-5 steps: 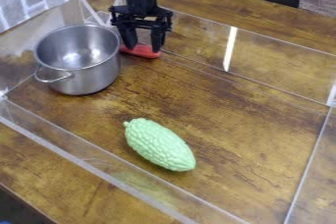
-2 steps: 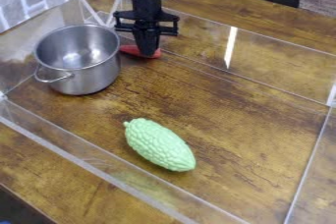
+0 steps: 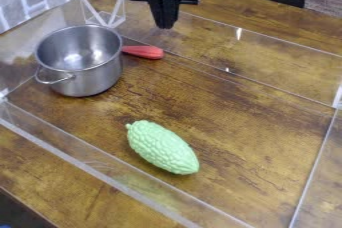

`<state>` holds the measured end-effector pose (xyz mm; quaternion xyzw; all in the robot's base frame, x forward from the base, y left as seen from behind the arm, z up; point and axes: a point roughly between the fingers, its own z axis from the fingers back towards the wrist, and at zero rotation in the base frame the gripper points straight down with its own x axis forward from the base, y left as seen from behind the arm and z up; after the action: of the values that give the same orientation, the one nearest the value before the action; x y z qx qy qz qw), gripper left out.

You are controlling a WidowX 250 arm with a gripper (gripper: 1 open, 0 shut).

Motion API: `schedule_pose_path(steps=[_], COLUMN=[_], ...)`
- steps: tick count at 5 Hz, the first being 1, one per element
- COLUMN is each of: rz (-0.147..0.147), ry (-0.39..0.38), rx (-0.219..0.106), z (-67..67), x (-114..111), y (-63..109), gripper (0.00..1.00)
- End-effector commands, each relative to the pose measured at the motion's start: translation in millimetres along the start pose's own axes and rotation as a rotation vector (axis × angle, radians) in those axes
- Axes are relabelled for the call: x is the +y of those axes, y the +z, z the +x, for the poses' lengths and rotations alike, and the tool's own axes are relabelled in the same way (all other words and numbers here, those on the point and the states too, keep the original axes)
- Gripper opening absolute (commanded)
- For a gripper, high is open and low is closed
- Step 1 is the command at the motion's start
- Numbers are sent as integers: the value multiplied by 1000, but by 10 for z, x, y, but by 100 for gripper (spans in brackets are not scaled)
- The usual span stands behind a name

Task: Move the orange spoon to the left

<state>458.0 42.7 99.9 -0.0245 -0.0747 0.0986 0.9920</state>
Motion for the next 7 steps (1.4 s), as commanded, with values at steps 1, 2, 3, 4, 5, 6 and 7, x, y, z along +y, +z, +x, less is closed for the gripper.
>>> schedule_pose_path(steps=[1, 2, 3, 4, 5, 6, 7], rz=[3, 19, 36, 52, 55, 56, 61], ry=[16, 47, 74, 95, 84, 67, 113], rx=[-104, -84, -64, -43, -20, -5, -4], z=[56, 37, 64, 104, 99, 83, 73], x=[29, 123, 189, 251, 254, 253, 353], y=[418, 295, 192, 89, -43, -130, -178], gripper=[100, 100, 100, 100, 100, 100, 0])
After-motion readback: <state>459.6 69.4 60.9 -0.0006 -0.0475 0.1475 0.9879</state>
